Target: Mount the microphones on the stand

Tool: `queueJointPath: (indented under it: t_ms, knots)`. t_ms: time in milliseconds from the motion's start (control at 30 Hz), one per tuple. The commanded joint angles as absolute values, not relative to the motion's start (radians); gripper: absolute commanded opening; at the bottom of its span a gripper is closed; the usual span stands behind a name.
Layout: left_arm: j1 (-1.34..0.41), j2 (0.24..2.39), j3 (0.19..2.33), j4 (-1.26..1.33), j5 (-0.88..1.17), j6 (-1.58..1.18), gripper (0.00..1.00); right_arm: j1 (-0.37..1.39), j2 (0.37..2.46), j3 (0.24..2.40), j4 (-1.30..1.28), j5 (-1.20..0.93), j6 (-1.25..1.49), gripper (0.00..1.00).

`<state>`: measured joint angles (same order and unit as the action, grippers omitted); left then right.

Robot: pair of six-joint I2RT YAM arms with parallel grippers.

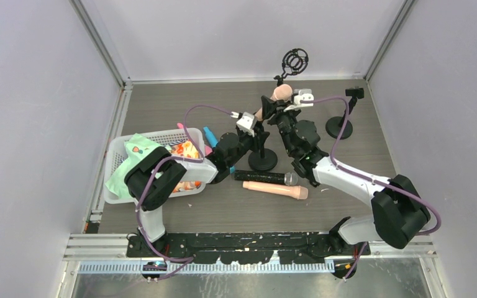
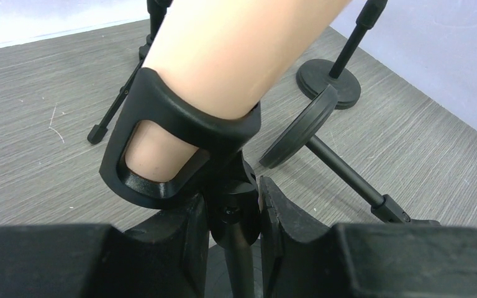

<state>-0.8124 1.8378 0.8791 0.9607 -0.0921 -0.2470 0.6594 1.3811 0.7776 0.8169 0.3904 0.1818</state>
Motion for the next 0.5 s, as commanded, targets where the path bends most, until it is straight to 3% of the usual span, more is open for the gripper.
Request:
queueJointPath:
  t_ms: [0, 467]
  knots:
    - [-0.827, 1.78, 0.876, 1.058, -0.067, -0.11, 0.0, 0.689, 1.493, 0.737, 0.361, 0.348, 0.154, 0.01]
    - [-0.827, 1.776, 0.865, 1.058, -0.071, -0.091, 0.0, 0.717, 1.494, 0.798, 0.145, 0.399, 0.123, 0.01]
